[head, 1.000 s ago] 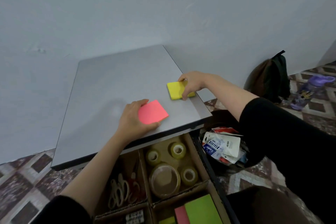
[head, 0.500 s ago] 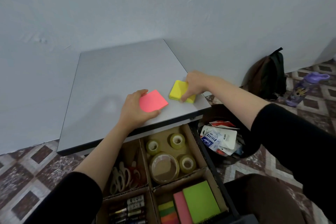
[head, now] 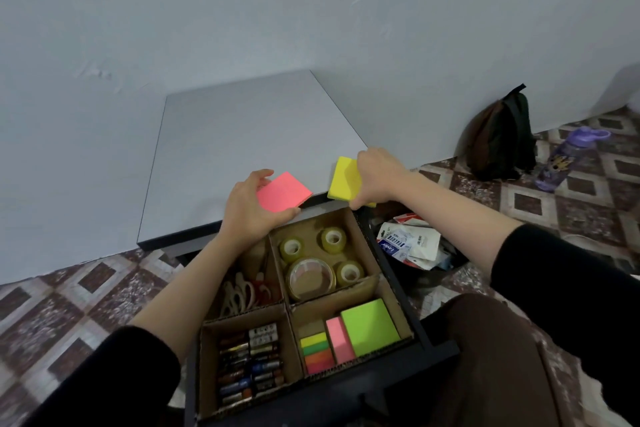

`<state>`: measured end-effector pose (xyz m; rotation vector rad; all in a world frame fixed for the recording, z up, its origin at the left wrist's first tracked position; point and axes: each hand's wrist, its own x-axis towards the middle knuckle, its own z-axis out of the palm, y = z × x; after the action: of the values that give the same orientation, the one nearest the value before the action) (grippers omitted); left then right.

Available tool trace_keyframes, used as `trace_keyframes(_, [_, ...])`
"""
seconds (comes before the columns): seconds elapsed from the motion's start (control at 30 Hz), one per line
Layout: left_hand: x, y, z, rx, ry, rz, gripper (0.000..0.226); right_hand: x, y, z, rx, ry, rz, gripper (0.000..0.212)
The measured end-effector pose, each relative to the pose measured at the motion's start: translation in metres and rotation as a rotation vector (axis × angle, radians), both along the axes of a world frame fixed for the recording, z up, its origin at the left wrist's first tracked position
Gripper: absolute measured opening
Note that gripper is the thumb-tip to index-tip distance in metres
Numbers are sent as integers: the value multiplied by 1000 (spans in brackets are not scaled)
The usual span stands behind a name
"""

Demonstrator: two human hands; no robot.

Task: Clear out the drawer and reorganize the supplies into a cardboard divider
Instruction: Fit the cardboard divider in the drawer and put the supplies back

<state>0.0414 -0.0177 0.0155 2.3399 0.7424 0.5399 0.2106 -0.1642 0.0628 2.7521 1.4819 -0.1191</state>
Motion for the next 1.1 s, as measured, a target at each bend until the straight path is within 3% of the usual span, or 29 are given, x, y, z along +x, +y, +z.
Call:
trace_keyframes(0.17, [-44, -52, -7, -83, -131, -136, 76, -28, -36, -16, 172, 127, 8, 64])
trace_keyframes(0.37, [-58, -98, -53, -277, 156, -323, 57, -45, -58, -56, 61, 195, 8, 62])
trace_keyframes(0.6, [-53, -109, -80, -402, 232, -330, 60, -31, -67, -94, 127, 296, -87, 66])
trace_keyframes(0.7, [-48, -120, -90, -359, 325, -422, 60, -25, -65, -97, 234, 410, -79, 75])
trace_keyframes(0.87, [-32, -145, -113, -242, 424, -383, 64, -30, -53, -103, 261, 465, -7, 73])
trace_keyframes(0.97, [-24, -152, -119, -207, 396, -343, 69, -34, -46, -106, 276, 482, 2, 71])
trace_keyframes(1.1, [-20, -151, -121, -237, 363, -361, 61, -34, -37, -108, 281, 509, 18, 71])
